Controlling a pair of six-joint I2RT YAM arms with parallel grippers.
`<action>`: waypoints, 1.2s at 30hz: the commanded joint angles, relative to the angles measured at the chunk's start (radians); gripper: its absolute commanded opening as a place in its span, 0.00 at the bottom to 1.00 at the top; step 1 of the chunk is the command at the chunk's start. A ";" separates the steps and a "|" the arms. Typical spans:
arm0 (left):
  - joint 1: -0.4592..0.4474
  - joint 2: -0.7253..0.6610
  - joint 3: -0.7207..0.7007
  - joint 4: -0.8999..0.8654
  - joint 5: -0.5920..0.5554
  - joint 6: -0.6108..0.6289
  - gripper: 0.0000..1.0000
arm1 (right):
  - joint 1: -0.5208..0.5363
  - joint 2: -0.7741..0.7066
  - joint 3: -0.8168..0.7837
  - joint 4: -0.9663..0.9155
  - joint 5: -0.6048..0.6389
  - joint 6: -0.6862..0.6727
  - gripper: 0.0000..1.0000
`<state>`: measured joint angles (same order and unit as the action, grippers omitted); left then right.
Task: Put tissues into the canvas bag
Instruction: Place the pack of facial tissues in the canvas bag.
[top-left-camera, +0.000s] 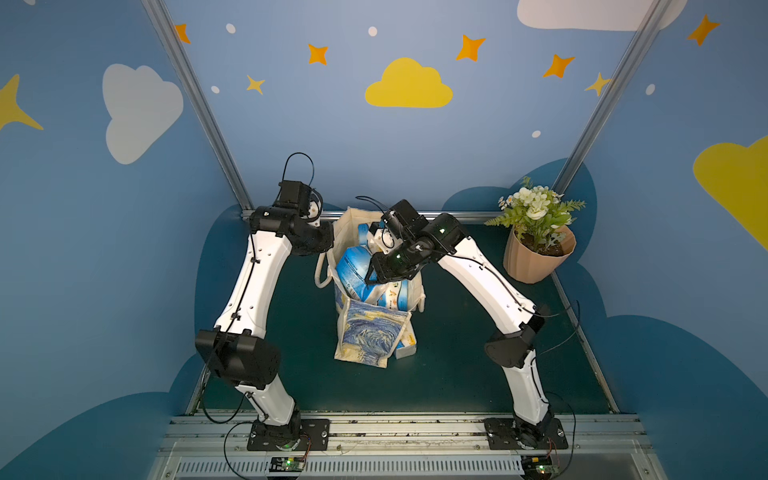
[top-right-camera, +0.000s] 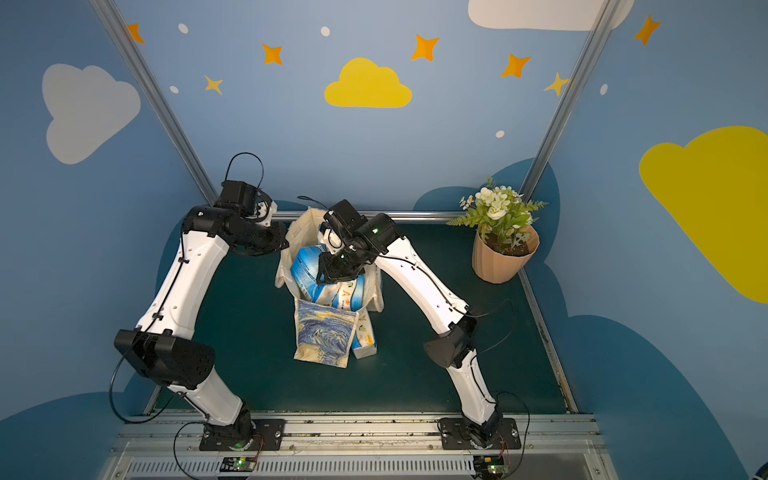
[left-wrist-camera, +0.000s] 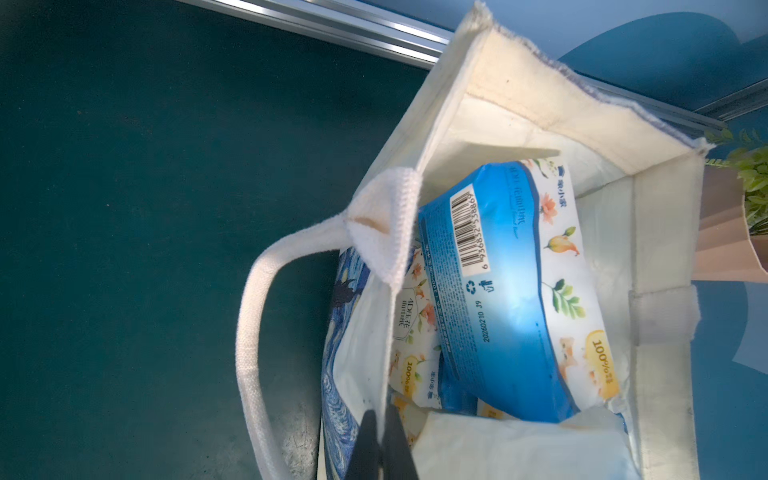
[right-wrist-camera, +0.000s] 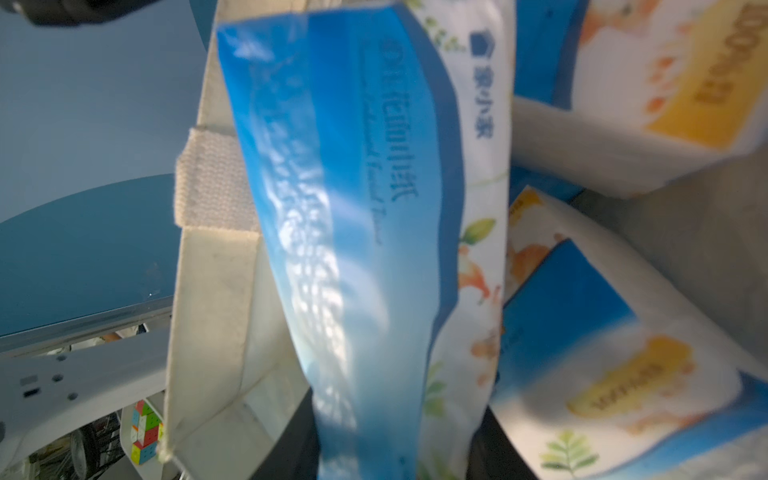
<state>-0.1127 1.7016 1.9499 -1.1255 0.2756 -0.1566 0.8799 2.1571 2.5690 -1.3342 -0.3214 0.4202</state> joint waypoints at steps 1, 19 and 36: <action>0.005 -0.024 0.004 0.032 0.017 0.006 0.04 | 0.008 0.047 0.033 -0.026 0.053 -0.023 0.34; -0.005 0.028 0.051 0.023 0.024 0.002 0.04 | 0.056 0.059 0.035 0.004 0.088 -0.132 0.70; -0.007 0.040 0.047 0.020 0.017 0.011 0.04 | -0.134 -0.495 -0.430 0.294 0.318 -0.108 0.73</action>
<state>-0.1143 1.7245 1.9709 -1.1271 0.2863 -0.1566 0.7860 1.7096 2.2463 -1.0660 -0.1112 0.2928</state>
